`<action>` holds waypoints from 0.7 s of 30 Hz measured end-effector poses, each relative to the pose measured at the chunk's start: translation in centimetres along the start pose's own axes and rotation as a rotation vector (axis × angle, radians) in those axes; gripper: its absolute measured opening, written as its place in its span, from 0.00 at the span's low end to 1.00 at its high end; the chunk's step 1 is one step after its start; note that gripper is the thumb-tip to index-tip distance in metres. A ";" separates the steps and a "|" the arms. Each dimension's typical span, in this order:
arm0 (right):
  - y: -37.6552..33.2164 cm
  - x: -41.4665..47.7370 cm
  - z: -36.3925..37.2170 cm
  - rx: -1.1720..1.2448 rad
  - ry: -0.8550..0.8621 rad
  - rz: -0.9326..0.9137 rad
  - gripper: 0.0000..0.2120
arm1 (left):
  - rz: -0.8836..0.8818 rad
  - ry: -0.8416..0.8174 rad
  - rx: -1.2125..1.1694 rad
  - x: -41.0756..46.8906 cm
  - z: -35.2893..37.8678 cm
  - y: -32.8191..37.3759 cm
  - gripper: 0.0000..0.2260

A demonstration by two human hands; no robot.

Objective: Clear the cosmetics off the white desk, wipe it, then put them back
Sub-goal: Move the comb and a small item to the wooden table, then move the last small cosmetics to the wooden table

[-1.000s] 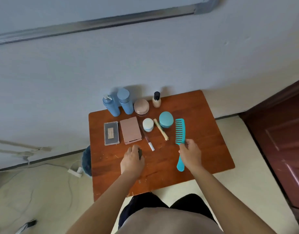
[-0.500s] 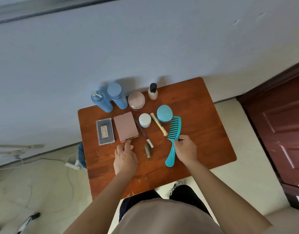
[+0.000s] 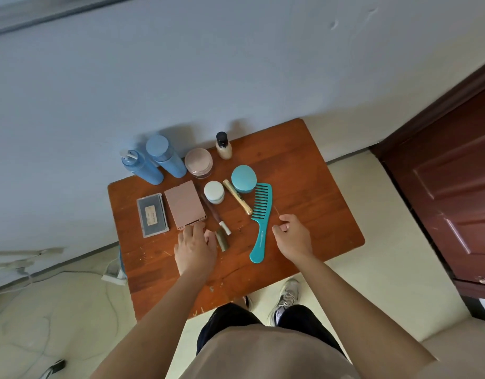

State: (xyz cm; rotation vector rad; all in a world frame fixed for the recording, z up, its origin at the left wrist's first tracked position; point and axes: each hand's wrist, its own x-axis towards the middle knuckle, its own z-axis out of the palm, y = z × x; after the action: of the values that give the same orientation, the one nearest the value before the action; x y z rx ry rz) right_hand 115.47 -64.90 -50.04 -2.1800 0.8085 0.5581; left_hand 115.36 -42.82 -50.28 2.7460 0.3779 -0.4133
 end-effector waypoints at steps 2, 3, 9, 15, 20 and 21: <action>-0.3 -0.3 -1.5 -0.035 0.059 -0.041 0.16 | 0.050 0.057 0.040 0.1 -1.7 0.9 0.17; -0.6 -0.5 -2.5 -0.053 0.097 -0.071 0.16 | 0.084 0.097 0.052 0.4 -2.9 1.6 0.16; -2.9 -1.8 -10.7 -0.183 0.439 -0.299 0.22 | 0.419 0.431 0.058 2.7 -11.7 8.8 0.14; -1.7 -6.6 -19.1 -0.268 0.825 -0.359 0.26 | 0.815 0.554 -0.017 1.4 -16.1 18.8 0.24; 5.2 -14.0 -21.4 -0.294 1.060 -0.100 0.29 | 1.173 0.389 -0.070 -4.7 -13.4 26.1 0.26; 7.3 -15.9 -21.5 -0.294 1.093 -0.041 0.29 | 1.252 0.346 -0.072 -6.7 -12.4 27.5 0.26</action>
State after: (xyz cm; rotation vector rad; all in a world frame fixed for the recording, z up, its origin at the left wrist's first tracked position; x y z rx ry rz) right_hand 102.09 -79.17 -30.35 -2.7254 1.2581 -0.6752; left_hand 120.48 -64.71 -29.02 2.3768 -1.1692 0.3920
